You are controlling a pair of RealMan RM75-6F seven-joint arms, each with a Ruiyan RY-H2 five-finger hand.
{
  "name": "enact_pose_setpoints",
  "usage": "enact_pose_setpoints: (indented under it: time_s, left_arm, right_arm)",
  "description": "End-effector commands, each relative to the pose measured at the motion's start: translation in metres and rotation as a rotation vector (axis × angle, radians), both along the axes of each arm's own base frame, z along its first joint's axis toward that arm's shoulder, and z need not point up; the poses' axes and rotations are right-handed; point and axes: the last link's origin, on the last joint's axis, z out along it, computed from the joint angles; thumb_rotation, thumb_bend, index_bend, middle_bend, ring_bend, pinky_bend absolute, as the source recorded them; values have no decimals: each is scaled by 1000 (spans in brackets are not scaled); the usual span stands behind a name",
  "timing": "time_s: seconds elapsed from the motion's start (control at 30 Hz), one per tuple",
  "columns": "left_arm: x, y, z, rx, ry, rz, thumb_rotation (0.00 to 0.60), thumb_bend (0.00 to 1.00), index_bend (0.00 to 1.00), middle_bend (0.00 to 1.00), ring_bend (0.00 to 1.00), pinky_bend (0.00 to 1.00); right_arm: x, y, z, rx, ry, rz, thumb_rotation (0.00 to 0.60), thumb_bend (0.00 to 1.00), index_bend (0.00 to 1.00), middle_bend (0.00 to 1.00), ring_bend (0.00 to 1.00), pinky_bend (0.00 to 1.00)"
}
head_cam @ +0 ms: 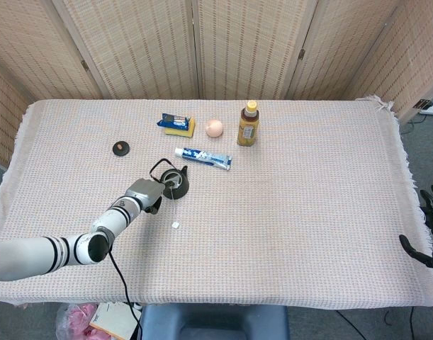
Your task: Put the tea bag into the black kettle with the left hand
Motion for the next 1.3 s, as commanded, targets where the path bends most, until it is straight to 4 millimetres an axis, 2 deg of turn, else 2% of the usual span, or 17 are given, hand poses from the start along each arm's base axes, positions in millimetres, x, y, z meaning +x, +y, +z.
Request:
enact_pose_setpoints:
  time_s: [0.03,0.47,1.3]
  left_arm:
    - [2,1,-2,-4,4,-4,600,922,0,1000,968,1000]
    - [-2,8,-5,-13,17,7,600,923,0,1000,968,1000]
    - [-28,25,-12,-31,12,41,600,922,0,1000,968,1000]
  right_arm:
    - [0,0,0,0,1,0,600,183,0,0,0,0]
    - [0,0,-1,-3,4,-5,600,183,0,0,0,0]
    - [-2,-7,-4,7,17,-33,600,183,0,0,0,0]
